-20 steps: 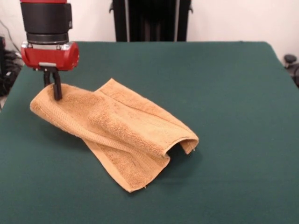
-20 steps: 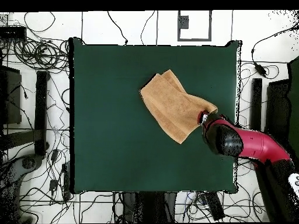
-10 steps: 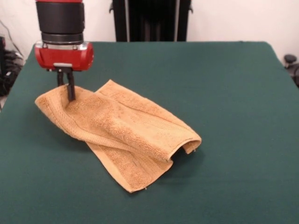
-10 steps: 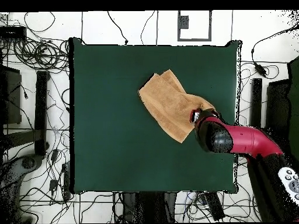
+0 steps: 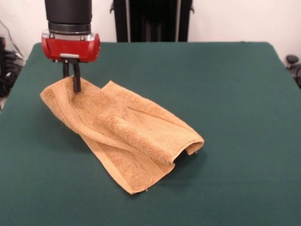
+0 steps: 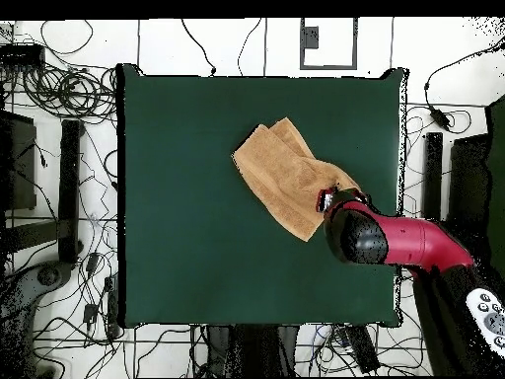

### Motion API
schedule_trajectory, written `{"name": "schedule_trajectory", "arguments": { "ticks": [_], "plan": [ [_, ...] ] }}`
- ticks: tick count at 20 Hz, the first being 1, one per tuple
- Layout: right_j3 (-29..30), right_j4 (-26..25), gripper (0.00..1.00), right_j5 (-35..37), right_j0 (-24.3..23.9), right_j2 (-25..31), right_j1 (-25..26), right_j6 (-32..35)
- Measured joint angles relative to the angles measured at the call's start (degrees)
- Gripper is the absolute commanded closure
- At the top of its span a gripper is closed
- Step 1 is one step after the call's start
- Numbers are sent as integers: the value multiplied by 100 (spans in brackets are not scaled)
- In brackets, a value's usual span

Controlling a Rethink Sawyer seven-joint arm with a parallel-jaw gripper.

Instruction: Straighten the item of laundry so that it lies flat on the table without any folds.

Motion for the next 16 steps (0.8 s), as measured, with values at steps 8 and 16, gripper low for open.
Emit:
{"name": "schedule_trajectory", "arguments": {
  "ticks": [8,16],
  "plan": [
    [17,38,100,-115,208,-282,-63,0],
    [27,83,0,-236,221,-301,-84,0]
  ]
}}
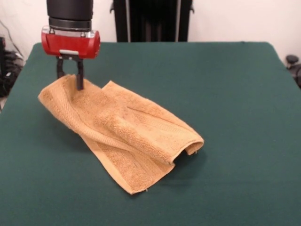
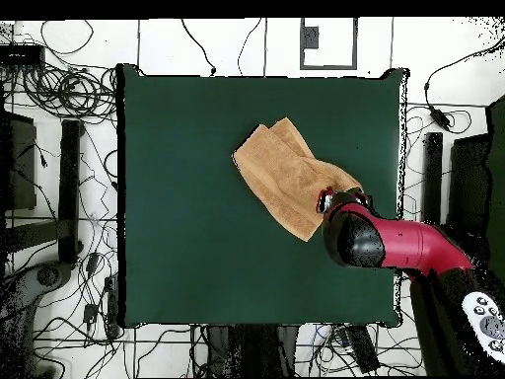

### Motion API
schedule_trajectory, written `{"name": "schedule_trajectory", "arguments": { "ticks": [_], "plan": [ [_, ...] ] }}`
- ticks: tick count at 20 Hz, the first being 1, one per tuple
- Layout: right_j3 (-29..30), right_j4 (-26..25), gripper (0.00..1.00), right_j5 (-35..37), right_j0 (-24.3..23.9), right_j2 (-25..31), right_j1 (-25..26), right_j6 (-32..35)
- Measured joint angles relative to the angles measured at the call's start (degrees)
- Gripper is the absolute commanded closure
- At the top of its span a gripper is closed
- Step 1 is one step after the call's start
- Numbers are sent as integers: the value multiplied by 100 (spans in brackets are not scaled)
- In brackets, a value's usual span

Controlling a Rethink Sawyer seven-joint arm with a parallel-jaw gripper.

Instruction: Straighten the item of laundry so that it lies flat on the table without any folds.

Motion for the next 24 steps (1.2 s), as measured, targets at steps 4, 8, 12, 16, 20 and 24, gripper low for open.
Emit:
{"name": "schedule_trajectory", "arguments": {
  "ticks": [4,8,12,16,20,24],
  "plan": [
    [5,24,0,0,-12,-1,0,0],
    [11,59,0,0,-19,-1,0,0],
    [15,135,0,1,4,-26,-16,0],
    [66,371,0,26,81,-79,-116,0],
    [316,940,0,441,305,-184,-553,1],
    [549,1581,0,1217,575,-239,-1145,1]
  ]
}}
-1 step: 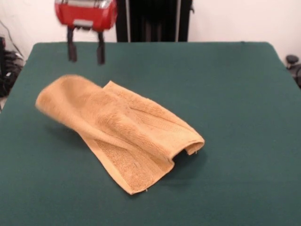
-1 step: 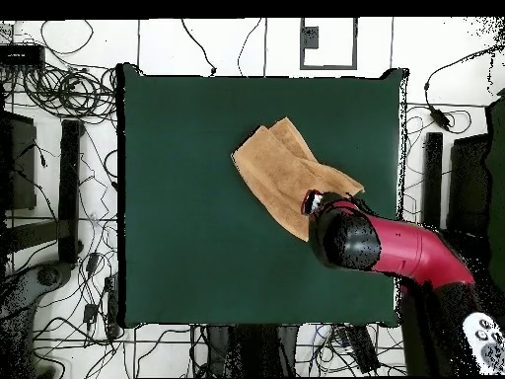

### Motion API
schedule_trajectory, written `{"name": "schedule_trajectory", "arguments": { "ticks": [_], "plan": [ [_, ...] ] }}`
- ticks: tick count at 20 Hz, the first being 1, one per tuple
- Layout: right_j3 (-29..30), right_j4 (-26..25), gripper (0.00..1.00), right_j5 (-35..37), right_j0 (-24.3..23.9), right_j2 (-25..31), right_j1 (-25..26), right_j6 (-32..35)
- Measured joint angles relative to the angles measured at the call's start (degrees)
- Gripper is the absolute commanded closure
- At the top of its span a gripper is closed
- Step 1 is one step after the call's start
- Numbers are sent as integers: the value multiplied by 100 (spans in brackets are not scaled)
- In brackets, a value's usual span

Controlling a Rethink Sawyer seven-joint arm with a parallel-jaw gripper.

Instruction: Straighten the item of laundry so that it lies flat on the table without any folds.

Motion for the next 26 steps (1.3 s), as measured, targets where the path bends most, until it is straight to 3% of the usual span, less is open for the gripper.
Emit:
{"name": "schedule_trajectory", "arguments": {
  "ticks": [3,8,15,26],
  "plan": [
    [117,490,0,686,218,-43,-506,0],
    [170,976,0,1176,409,-87,-1008,-1],
    [226,1474,0,1214,675,-170,-1448,0],
    [576,1814,0,625,915,-303,-1394,0]
  ]
}}
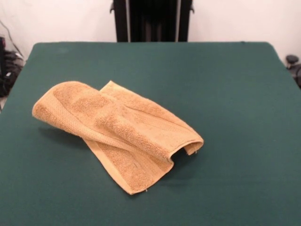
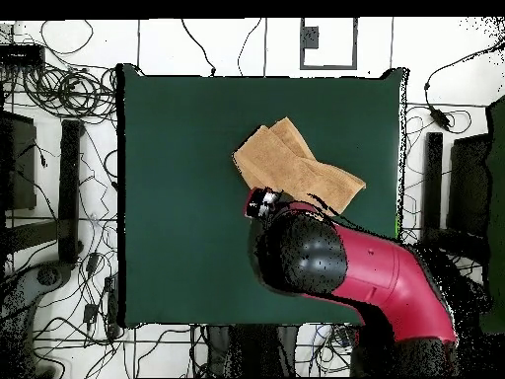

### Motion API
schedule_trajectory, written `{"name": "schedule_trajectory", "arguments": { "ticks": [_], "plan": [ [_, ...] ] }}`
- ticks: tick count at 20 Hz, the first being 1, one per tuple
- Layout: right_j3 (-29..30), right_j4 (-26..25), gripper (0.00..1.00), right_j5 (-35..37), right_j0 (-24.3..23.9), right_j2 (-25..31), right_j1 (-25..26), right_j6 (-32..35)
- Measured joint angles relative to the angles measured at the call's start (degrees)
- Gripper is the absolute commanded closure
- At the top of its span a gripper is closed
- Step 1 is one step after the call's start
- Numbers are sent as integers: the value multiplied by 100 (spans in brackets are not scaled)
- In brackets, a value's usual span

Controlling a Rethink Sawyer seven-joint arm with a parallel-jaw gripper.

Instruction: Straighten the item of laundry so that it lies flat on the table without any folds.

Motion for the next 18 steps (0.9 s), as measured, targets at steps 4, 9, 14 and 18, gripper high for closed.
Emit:
{"name": "schedule_trajectory", "arguments": {
  "ticks": [4,9,14,18],
  "plan": [
    [213,38,0,-713,-1,1,234,0],
    [309,27,0,-1497,4,-5,687,0],
    [323,25,0,-2088,38,-65,1263,0],
    [340,25,0,-2475,55,-113,1713,0]
  ]
}}
